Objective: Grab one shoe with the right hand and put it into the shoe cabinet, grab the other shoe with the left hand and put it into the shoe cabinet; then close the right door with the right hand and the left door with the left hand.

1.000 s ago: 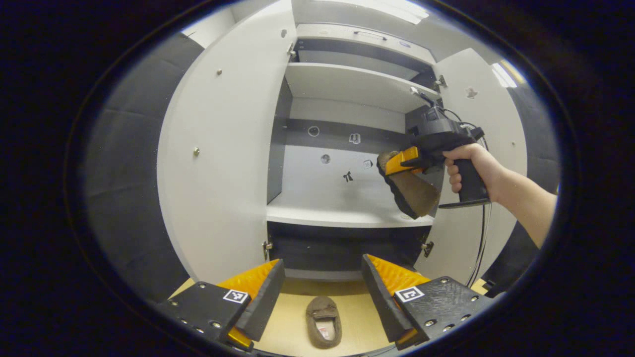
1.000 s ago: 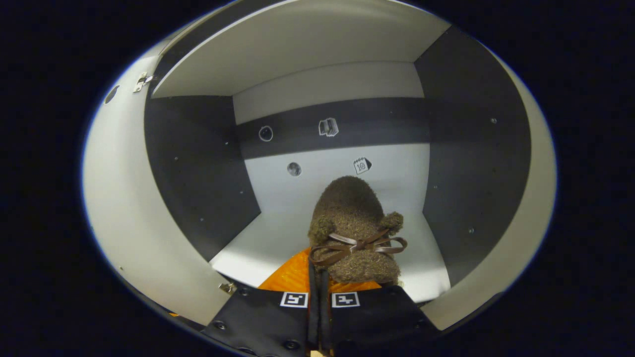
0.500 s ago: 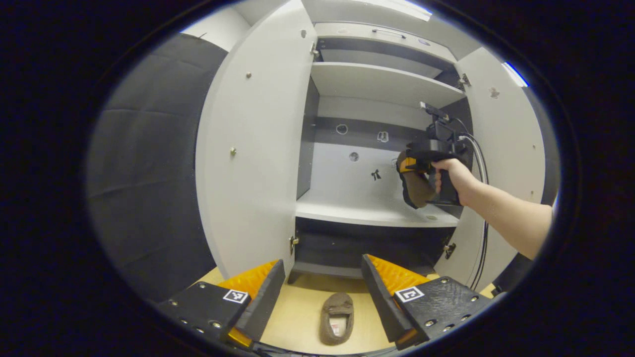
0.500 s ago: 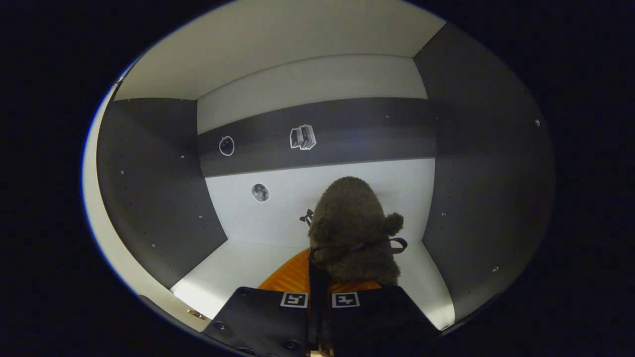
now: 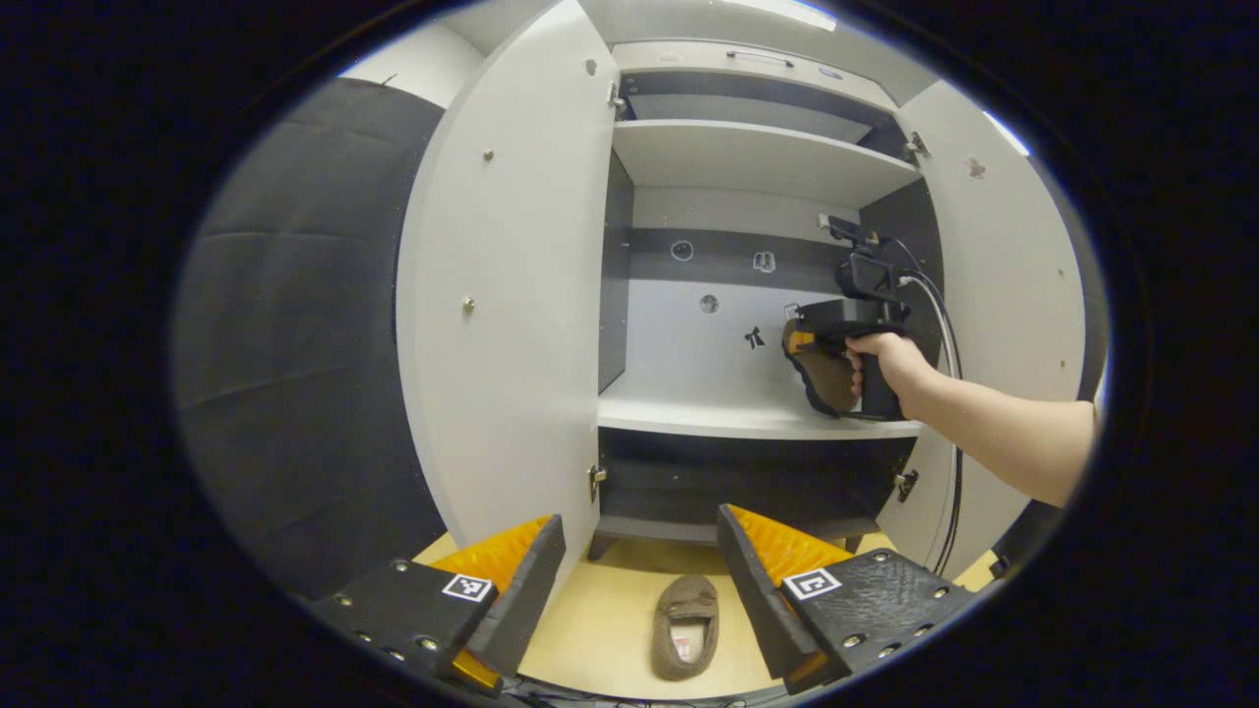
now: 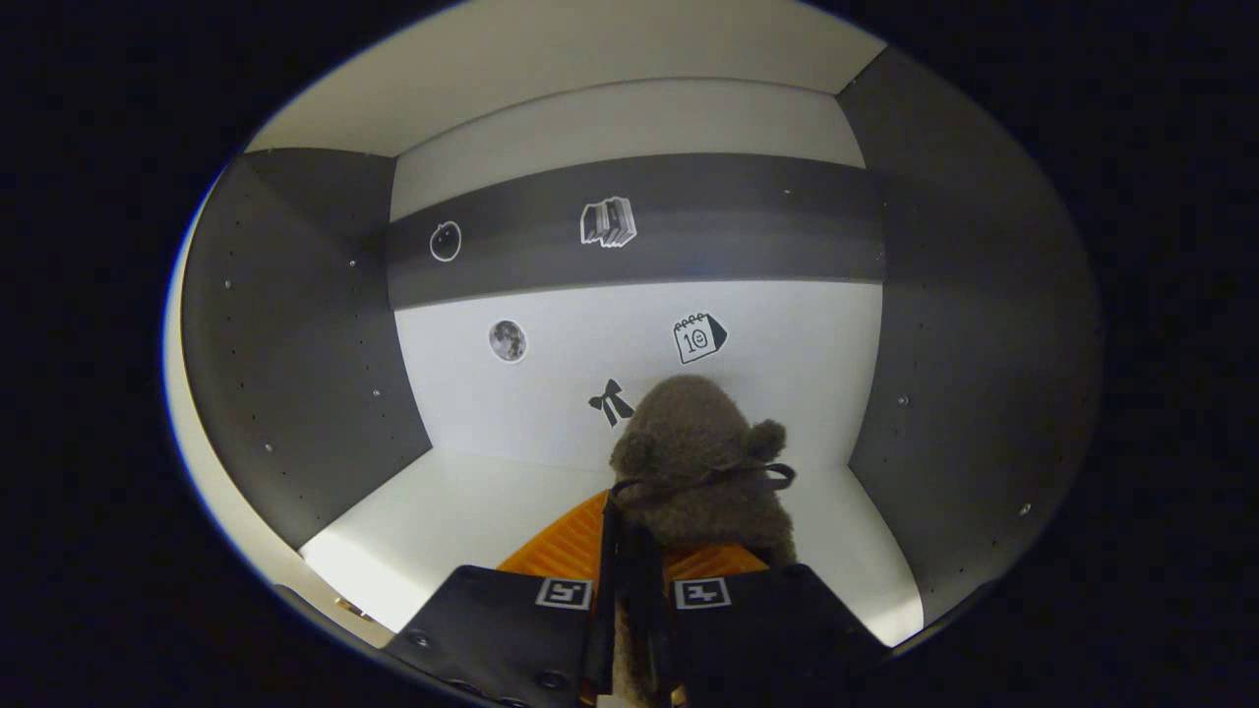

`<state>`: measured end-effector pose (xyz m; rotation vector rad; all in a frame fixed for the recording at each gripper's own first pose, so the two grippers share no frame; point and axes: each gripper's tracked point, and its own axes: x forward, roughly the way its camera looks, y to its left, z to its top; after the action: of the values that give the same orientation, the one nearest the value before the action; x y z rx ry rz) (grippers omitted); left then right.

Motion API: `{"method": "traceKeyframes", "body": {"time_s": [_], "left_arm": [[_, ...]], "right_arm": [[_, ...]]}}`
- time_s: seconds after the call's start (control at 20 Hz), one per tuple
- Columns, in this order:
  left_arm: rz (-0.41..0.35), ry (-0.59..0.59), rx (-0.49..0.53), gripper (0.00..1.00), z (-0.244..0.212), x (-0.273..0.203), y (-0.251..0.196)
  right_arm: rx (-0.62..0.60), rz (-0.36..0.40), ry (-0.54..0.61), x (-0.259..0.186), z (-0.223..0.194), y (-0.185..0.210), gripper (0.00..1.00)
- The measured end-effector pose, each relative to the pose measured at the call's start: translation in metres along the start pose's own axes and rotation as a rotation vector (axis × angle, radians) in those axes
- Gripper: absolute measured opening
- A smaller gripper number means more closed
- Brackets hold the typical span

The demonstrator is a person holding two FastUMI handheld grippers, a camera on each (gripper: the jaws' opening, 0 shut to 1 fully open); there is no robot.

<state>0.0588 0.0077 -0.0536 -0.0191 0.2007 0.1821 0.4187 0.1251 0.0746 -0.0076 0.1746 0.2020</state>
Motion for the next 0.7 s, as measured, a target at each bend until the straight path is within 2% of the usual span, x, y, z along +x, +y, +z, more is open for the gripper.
{"method": "traceKeyframes", "body": {"time_s": [0.05, 0.1, 0.15, 0.2, 0.25, 0.3, 0.45, 0.7], "left_arm": [[-0.001, -0.001, 0.001, 0.91, 0.0, -0.001, -0.001], [-0.002, -0.002, 0.004, 0.91, 0.001, 0.0, -0.002], [-0.008, -0.002, 0.009, 0.91, 0.002, 0.0, -0.004], [-0.014, -0.004, 0.015, 0.93, 0.003, 0.001, -0.006], [-0.017, -0.009, 0.023, 0.88, 0.005, 0.001, -0.007], [-0.022, -0.012, 0.029, 0.91, 0.007, 0.0, -0.009], [-0.033, -0.019, 0.034, 0.9, 0.009, 0.0, -0.011], [-0.034, -0.008, -0.012, 0.93, 0.002, -0.002, -0.005]], "right_arm": [[0.004, 0.007, 0.031, 0.003, -0.009, 0.001, 0.18], [0.023, 0.056, 0.051, 0.002, -0.012, 0.012, 0.23], [0.049, 0.109, 0.059, 0.003, -0.011, 0.023, 0.4], [0.076, 0.126, 0.071, 0.0, -0.011, 0.029, 0.58], [0.084, 0.124, 0.087, -0.001, -0.011, 0.03, 0.75], [0.085, 0.127, 0.109, -0.003, -0.011, 0.033, 0.82], [0.104, 0.156, 0.18, -0.018, -0.016, 0.044, 0.97], [0.07, 0.155, 0.158, -0.045, 0.009, 0.046, 0.98]]}}
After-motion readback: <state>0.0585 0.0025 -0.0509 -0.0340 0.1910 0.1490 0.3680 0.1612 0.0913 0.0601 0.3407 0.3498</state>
